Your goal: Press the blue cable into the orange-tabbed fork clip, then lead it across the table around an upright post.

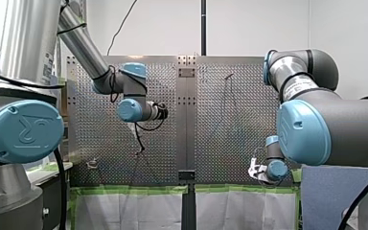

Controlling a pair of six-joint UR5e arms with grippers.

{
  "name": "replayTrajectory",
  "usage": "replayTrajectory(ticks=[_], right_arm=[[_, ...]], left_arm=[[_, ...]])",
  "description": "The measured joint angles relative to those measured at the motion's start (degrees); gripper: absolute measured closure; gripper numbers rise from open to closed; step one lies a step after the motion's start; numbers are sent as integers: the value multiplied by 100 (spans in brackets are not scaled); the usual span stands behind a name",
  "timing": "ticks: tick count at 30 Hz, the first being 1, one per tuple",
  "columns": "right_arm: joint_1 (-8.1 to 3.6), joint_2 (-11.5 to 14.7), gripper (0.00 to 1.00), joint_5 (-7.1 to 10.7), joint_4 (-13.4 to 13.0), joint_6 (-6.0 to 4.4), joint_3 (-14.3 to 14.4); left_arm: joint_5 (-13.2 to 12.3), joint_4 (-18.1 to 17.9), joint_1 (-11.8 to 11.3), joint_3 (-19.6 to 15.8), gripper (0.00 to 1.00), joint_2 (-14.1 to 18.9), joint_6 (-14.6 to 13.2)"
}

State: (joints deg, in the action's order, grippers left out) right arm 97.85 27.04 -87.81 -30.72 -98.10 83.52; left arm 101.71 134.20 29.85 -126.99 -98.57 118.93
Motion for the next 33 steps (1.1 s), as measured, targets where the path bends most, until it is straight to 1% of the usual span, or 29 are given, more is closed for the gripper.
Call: replayTrajectory(ticks=[3,6,16,28,33], right_arm=[[1,0,100,0,2,0,0],[3,0,100,0,3,0,-1],[4,7,100,2,4,0,-14],[57,9,100,0,52,6,-36],[61,9,100,0,71,8,-37]], left_arm=[[32,-5,-64,1,0,-128,-1],[52,4,-132,1,0,-175,11],[55,66,-482,-1,0,-190,78],[111,113,-584,-2,0,-191,64],[148,116,-638,-3,0,-191,46]])
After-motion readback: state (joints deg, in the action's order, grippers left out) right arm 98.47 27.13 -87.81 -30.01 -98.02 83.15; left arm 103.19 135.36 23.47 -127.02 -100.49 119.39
